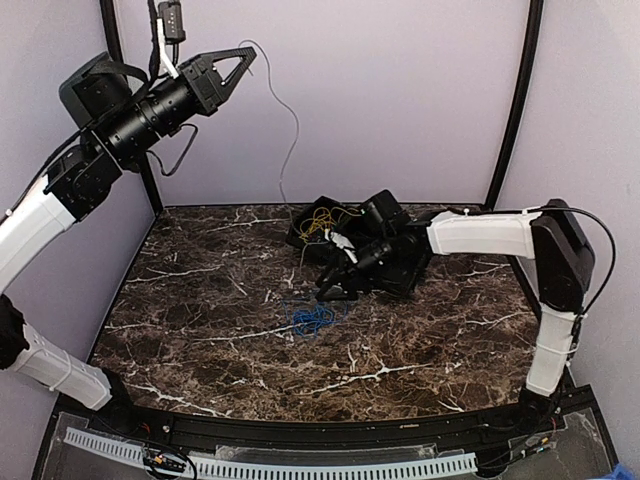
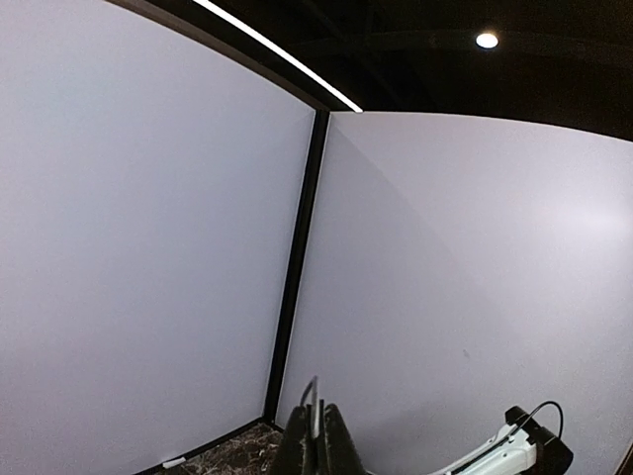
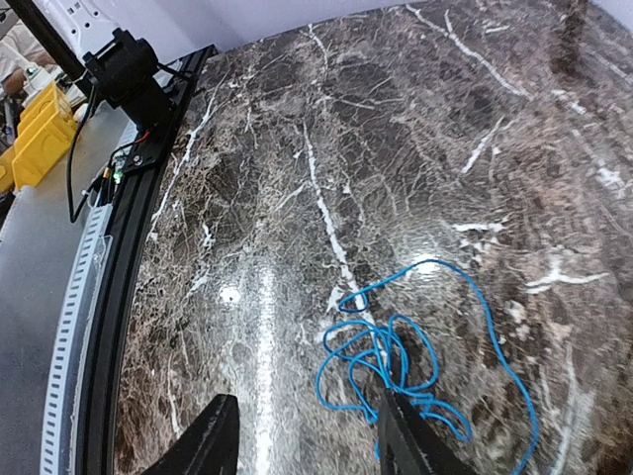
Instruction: Untangle the cables
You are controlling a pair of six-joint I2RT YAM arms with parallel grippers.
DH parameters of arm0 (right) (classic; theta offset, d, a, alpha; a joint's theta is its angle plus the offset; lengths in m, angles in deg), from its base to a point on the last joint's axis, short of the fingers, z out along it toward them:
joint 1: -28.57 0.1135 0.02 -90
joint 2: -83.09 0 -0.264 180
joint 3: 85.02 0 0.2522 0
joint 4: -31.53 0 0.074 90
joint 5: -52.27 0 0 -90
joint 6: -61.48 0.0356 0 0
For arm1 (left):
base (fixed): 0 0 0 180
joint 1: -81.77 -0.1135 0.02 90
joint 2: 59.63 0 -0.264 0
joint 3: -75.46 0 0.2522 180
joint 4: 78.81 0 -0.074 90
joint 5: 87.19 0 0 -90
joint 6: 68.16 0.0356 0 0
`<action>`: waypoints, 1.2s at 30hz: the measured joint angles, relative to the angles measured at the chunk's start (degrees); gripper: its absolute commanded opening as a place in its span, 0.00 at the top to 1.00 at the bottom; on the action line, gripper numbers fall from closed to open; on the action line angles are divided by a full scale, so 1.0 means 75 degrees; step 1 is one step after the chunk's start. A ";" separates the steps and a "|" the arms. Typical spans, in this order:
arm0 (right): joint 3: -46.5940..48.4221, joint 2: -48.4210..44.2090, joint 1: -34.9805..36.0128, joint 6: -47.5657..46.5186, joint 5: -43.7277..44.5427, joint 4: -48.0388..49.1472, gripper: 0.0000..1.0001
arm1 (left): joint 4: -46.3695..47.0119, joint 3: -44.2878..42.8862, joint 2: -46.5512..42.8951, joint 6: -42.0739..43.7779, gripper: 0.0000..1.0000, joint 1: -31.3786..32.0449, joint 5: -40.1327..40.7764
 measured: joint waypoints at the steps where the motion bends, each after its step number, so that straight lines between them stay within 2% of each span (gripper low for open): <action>1: -0.0122 -0.0350 -0.0102 -0.0163 0.0070 -0.0166 0.46 | -0.0038 0.0073 0.0064 -0.0023 1.00 0.0000 0.0061; 8: -0.1131 -0.1950 -0.1017 -0.0801 0.0379 -0.0874 0.40 | -0.0125 0.0105 0.0577 -0.0254 1.00 -0.0017 0.0207; 16: -0.2369 -0.2798 -0.2261 -0.1029 0.1192 -0.1527 0.34 | -0.0699 -0.1064 0.2177 -0.0682 1.00 -0.0318 -0.0143; 25: -0.3774 -0.4173 -0.2355 -0.1037 0.2206 -0.1291 0.28 | -0.0720 -0.1711 0.3445 -0.1005 1.00 -0.0764 -0.0662; 36: -0.4205 -0.4331 -0.2474 -0.1268 0.3622 -0.0670 0.26 | -0.0513 -0.3028 0.4945 -0.1087 1.00 -0.1052 -0.0901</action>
